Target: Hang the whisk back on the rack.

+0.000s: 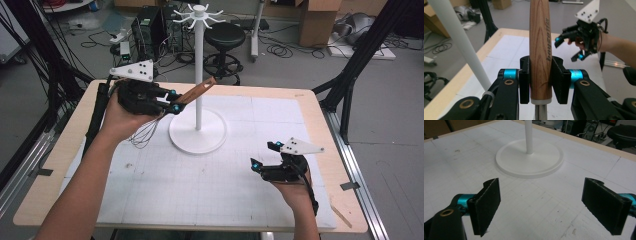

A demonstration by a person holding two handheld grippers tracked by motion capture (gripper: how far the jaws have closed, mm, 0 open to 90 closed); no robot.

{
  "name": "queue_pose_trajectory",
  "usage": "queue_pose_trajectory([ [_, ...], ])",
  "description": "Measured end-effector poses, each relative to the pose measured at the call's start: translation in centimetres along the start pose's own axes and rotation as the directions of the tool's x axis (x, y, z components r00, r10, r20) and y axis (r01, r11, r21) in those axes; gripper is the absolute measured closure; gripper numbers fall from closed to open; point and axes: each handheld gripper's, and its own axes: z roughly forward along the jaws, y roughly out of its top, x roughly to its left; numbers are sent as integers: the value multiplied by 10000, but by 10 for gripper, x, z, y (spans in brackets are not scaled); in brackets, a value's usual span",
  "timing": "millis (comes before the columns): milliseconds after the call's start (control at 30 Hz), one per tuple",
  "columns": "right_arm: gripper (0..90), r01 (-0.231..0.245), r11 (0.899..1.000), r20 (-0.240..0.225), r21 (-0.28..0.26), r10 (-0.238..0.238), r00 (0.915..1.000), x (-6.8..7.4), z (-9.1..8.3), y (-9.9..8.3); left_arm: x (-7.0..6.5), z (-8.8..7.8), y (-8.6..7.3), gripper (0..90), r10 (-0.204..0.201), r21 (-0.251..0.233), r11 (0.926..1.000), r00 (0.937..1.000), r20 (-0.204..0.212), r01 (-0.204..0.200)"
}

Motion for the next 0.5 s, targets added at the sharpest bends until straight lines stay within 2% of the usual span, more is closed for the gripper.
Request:
queue_pose_trajectory([
  [300,145,16,10000,51,20,-16,10000,0,-1,0,9,-19,23,709,-128,-1023,9947,9999,-24,125],
  [500,146,28,10000,16,41,-28,10000,1,0,0,15,-34,33,710,-246,-1343,9908,9986,-459,182],
])
